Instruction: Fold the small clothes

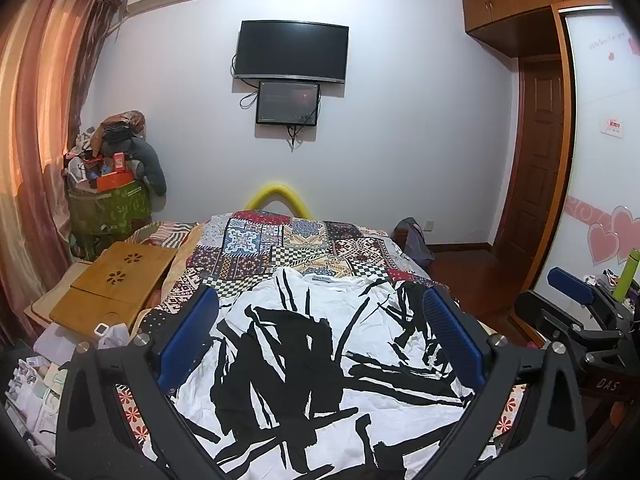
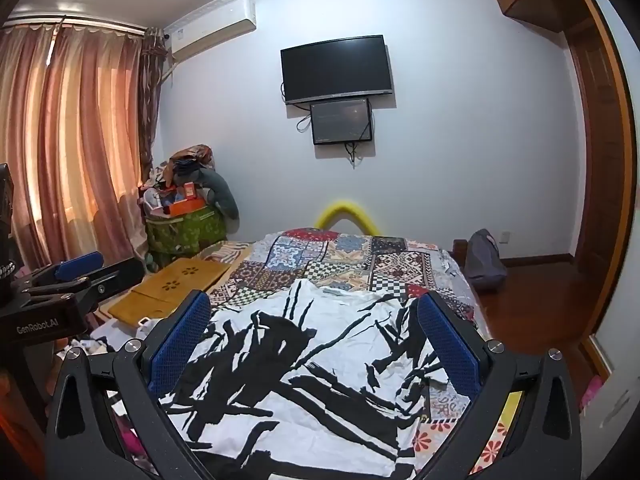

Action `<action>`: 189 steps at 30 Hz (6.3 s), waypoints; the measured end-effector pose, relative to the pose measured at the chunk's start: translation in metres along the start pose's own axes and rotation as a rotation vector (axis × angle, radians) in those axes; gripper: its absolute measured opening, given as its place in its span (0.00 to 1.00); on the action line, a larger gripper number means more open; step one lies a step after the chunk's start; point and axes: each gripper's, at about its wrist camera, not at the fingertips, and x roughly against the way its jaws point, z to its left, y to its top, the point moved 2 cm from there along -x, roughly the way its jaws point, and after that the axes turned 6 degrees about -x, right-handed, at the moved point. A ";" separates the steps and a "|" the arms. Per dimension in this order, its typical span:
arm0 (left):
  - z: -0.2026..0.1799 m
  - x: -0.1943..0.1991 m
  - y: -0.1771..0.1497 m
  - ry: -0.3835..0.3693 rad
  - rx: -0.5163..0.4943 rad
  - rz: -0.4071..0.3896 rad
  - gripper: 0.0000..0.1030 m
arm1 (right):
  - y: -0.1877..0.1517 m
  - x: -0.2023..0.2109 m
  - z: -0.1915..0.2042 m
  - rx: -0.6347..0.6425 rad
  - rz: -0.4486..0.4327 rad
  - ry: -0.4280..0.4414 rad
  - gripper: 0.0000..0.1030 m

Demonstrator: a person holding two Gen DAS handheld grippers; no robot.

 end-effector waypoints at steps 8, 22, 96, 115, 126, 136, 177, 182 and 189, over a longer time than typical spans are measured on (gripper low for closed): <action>0.001 -0.003 0.001 -0.002 0.002 0.011 1.00 | 0.001 0.001 -0.002 -0.008 0.001 -0.006 1.00; 0.003 -0.007 -0.002 0.006 0.011 0.013 1.00 | 0.001 -0.001 -0.003 -0.012 0.005 -0.007 1.00; 0.151 -0.343 -0.009 0.068 0.079 0.553 1.00 | 0.011 -0.224 -0.097 0.078 0.301 -0.068 1.00; 0.187 -0.485 -0.134 -0.037 0.162 0.866 0.44 | -0.052 -0.394 -0.171 -0.039 0.662 -0.038 0.37; 0.176 -0.476 -0.129 -0.071 0.135 0.849 0.25 | -0.039 -0.410 -0.165 0.154 0.612 -0.134 0.04; 0.182 -0.471 -0.124 -0.014 0.114 0.846 0.25 | -0.028 -0.420 -0.177 0.106 0.636 -0.175 0.18; 0.259 -0.416 -0.167 -0.040 0.569 0.797 0.32 | -0.101 -0.349 -0.098 0.076 0.725 0.110 0.72; 0.255 -0.422 -0.151 0.021 0.457 0.777 0.03 | -0.101 -0.350 -0.100 0.076 0.721 0.114 0.72; 0.209 -0.389 -0.068 0.050 0.193 0.572 0.03 | -0.102 -0.350 -0.099 0.079 0.720 0.109 0.72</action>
